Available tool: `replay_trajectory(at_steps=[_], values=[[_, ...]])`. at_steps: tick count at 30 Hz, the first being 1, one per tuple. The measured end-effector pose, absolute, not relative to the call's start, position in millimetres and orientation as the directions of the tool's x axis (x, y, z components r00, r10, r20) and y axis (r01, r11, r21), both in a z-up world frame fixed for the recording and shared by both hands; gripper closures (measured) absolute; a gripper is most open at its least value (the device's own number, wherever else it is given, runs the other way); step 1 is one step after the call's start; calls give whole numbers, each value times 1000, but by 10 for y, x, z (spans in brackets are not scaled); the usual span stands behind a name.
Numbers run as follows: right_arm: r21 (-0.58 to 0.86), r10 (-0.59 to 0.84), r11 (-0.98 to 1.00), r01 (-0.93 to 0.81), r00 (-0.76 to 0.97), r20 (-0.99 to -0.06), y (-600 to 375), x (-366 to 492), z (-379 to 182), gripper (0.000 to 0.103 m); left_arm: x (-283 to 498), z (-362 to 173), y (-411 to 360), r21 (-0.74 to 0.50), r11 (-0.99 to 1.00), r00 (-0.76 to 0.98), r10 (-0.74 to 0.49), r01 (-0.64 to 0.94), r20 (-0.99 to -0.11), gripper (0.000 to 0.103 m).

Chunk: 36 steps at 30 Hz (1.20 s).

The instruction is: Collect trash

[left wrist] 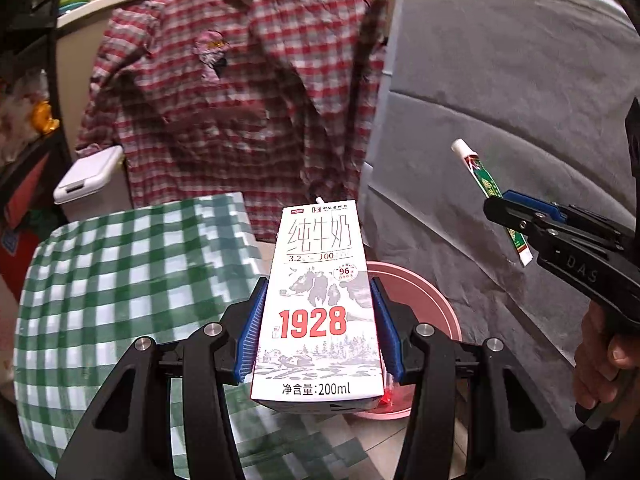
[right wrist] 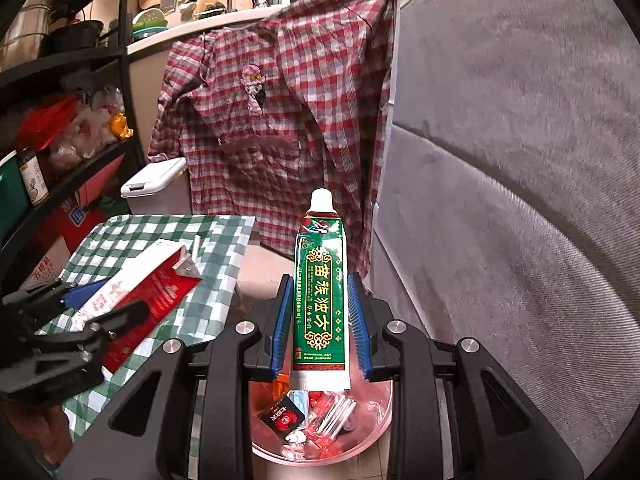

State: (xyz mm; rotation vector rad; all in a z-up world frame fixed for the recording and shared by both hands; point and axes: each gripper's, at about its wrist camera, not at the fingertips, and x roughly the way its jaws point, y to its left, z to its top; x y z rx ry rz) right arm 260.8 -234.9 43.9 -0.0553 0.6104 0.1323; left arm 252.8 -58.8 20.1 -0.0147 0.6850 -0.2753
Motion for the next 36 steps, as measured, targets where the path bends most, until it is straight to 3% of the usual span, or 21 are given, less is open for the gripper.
replay_trajectory(at_steps=[6, 10, 24, 30, 33, 36], values=[[4, 111, 991, -135, 799, -592, -2374, 2699, 387, 74, 2657, 148, -809, -115, 951, 717, -292, 286, -633, 53], [23, 105, 993, -114, 792, -602, -2414, 2780, 363, 65, 2696, 158, -897, -108, 948, 719, -298, 298, -627, 41], [65, 134, 991, -117, 838, -529, -2402, 2460, 627, 60, 2320, 477, -602, -83, 957, 772, -275, 279, -573, 41], [91, 138, 990, -108, 876, -462, -2456, 1879, 840, 43, 1847, 755, -363, -89, 970, 828, -238, 224, -507, 41], [110, 135, 989, -96, 892, -431, -2486, 1545, 900, 33, 1565, 861, -252, -104, 979, 857, -205, 177, -473, 31], [87, 103, 993, -75, 917, -386, -2466, 1161, 943, 15, 1282, 904, -153, -114, 985, 876, -167, 129, -453, 20]])
